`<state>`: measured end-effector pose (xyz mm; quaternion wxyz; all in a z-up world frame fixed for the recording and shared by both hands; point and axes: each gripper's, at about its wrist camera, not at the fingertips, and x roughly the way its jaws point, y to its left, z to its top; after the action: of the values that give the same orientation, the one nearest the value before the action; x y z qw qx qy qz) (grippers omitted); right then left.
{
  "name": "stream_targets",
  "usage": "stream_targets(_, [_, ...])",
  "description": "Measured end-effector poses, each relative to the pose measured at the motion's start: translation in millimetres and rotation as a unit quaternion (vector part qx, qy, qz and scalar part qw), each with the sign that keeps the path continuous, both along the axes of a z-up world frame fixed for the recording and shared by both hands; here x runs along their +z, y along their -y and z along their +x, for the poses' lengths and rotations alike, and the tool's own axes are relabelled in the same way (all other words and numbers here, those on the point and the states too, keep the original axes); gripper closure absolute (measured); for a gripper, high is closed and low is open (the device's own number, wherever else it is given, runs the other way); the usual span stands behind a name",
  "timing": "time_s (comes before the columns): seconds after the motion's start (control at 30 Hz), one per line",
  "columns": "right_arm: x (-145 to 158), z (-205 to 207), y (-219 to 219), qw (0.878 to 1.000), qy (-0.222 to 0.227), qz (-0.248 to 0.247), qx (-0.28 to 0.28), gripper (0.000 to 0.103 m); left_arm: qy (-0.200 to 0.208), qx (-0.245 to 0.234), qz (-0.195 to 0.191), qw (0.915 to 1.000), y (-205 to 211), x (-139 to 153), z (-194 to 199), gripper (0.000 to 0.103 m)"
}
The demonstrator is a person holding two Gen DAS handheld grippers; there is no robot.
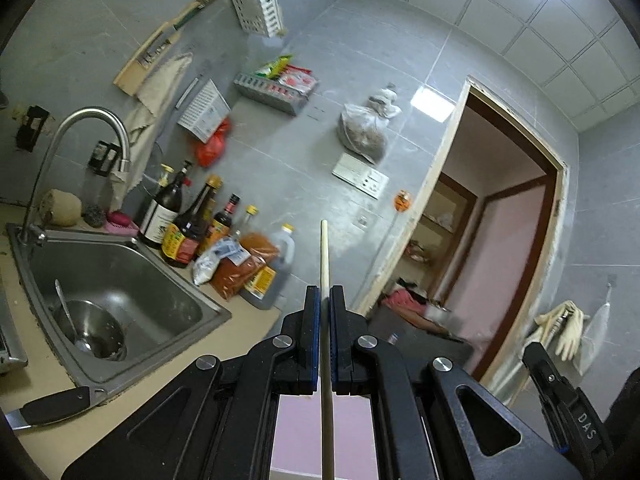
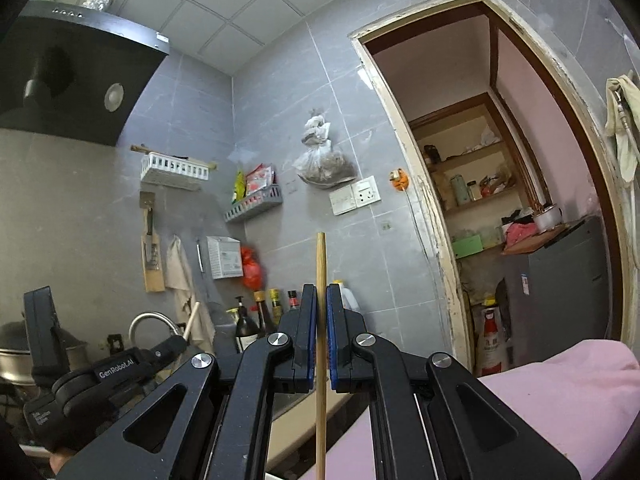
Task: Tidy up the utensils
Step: 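Lift both held chopsticks and carry them over the white basket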
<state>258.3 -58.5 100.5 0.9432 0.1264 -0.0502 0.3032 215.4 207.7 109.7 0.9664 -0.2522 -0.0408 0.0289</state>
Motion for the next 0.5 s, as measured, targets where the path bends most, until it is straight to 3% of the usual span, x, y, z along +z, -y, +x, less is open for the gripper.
stream_targets(0.5, [-24.9,6.6,-5.2,0.999,-0.028,-0.014,0.011,0.1,0.013,0.053,0.009,0.9985,7.8,-25.7,-6.2,0.101])
